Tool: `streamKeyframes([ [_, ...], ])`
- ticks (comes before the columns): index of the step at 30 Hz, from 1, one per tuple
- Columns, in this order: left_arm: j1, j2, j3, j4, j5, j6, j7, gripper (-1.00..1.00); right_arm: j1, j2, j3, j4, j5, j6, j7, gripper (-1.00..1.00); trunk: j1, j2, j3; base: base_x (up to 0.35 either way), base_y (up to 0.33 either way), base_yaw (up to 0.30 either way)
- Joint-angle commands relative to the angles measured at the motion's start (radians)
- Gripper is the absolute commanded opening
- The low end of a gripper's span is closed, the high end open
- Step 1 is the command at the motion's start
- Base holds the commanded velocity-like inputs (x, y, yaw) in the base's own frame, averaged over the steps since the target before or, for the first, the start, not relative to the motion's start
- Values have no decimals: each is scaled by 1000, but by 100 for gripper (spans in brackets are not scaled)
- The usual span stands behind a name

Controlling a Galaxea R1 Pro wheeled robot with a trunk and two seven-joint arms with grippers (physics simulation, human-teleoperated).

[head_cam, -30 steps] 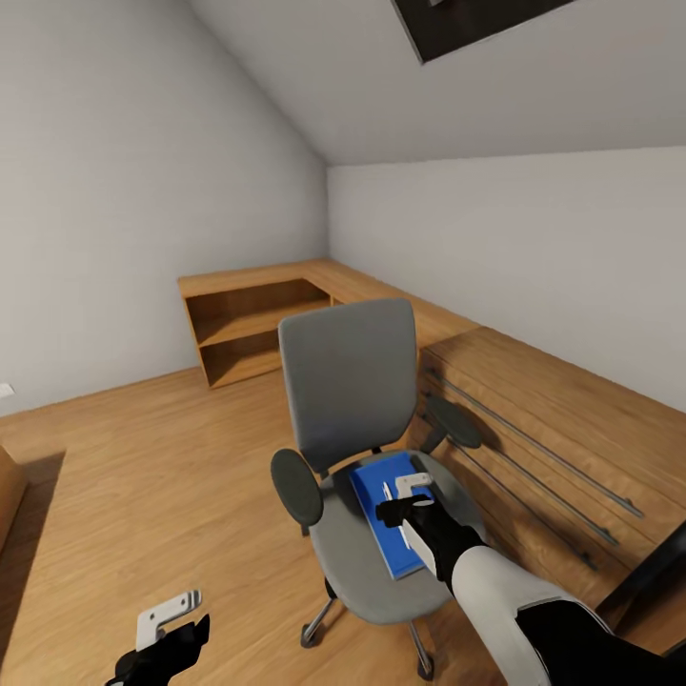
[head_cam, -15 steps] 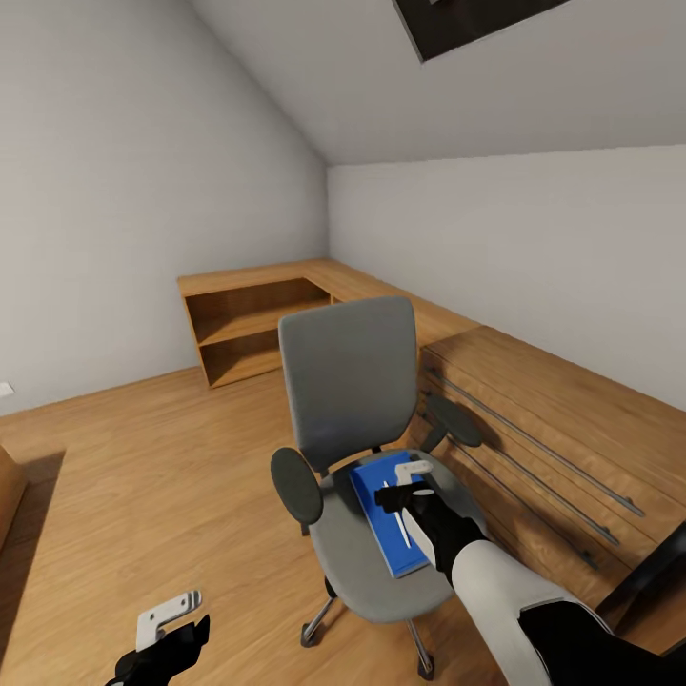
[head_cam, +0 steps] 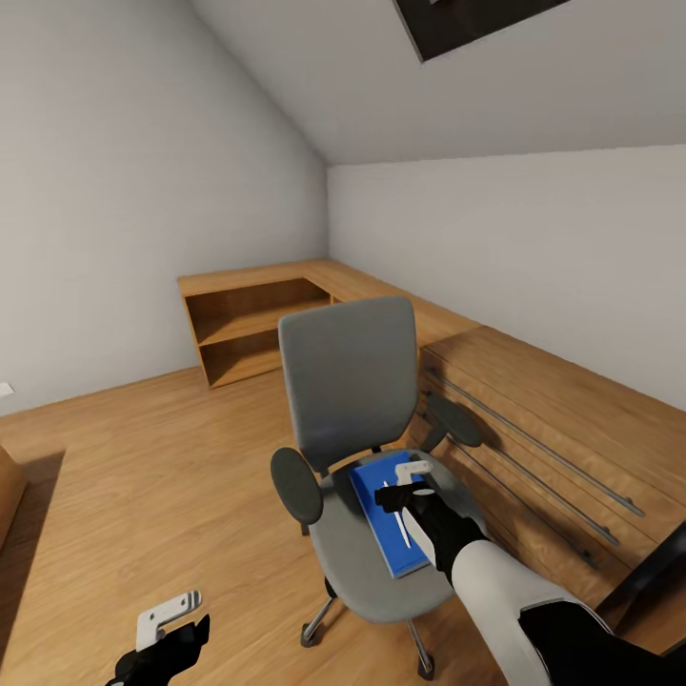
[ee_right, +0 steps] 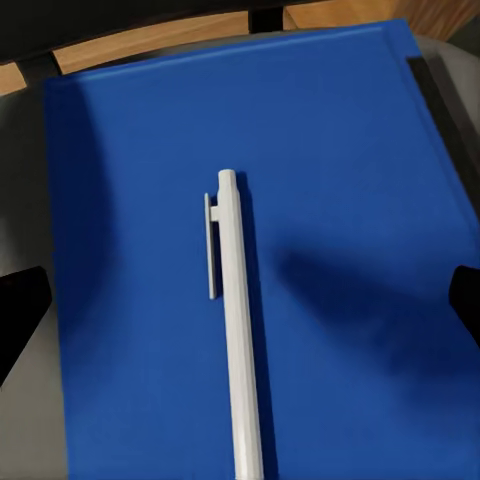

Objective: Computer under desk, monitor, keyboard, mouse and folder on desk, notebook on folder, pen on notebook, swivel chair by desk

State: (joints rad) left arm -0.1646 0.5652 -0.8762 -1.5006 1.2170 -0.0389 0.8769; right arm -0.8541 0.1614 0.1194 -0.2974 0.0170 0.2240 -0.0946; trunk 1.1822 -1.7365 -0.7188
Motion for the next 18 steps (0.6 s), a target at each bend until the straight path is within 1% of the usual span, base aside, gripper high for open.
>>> streamKeyframes([
  [1,-2,1,-3,-1,6,-4,4,100,0,0,7,-2,2,8,-5,100,0,-1,-1,0,0,0],
  [6,-2,1,-3,-1,6,-4,5,100,0,0,8,-2,1,8,-5,100,0,-1,-1,0,0,0],
  [11,-2,1,-3,-1,6,-4,5,100,0,0,8,-2,2,8,-5,100,19,-36,-17,0,0,0],
  [18,-2,0,-3,-1,7,-4,5,100,0,0,8,-2,1,8,-5,100,19,-36,-17,0,0,0],
])
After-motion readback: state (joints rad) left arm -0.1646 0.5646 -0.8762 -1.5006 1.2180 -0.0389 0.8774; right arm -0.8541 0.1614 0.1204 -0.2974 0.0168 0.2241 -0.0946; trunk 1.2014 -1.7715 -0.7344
